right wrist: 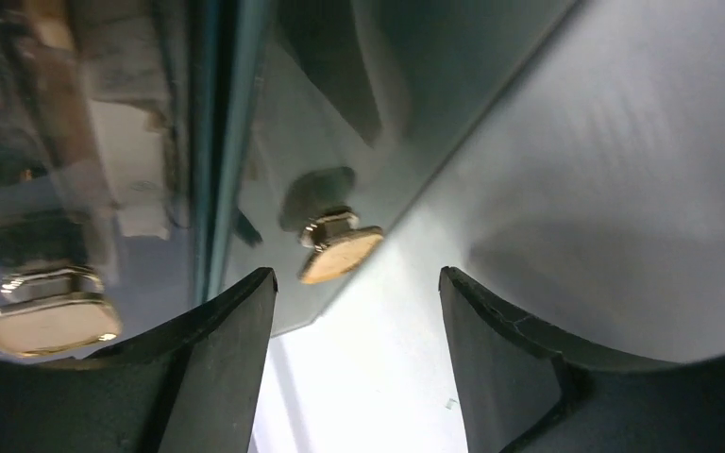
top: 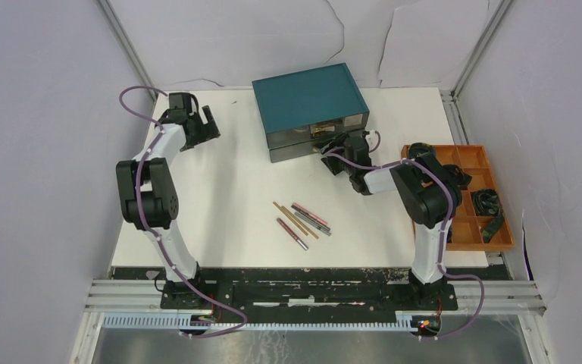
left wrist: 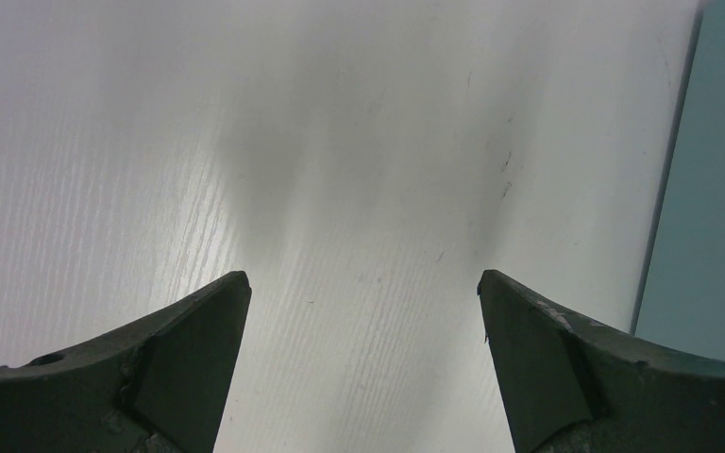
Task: Organize the makeup
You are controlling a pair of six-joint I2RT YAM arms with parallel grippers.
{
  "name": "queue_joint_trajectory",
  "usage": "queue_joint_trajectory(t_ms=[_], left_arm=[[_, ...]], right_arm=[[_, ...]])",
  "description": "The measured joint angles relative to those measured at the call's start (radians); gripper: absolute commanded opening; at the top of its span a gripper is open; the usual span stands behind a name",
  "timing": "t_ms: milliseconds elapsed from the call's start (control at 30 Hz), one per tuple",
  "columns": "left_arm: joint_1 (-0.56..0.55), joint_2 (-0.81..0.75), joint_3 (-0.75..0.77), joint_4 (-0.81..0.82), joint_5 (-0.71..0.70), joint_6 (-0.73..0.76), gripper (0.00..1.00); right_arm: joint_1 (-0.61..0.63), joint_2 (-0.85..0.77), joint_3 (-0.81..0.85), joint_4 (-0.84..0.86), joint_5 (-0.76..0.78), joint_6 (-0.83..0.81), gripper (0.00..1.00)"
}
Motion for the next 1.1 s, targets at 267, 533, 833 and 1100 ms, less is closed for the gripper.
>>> queue_joint_trajectory(t_ms=[267, 533, 833, 1100], left_arm=[[0.000, 0.022, 0.000, 0.000, 0.000, 0.000, 0.98], [0.000, 0.026, 0.001, 0.000, 0.000, 0.000, 0.98], [0.000, 0.033, 0.002, 0.000, 0.000, 0.000, 0.97], [0.000, 0.037, 0.002, 0.000, 0.000, 0.000, 0.97]], right_arm=[[-0.004, 0.045, 0.009, 0.126, 0.010, 0.049, 0.70], [-0.010, 0.062, 0.019, 0.131, 0.010, 0.048, 0.45], [-0.016, 0.080, 0.023, 0.163, 0.007, 0.079, 0.32], [-0.016, 0.047, -0.054, 0.207, -0.022, 0.088, 0.30]])
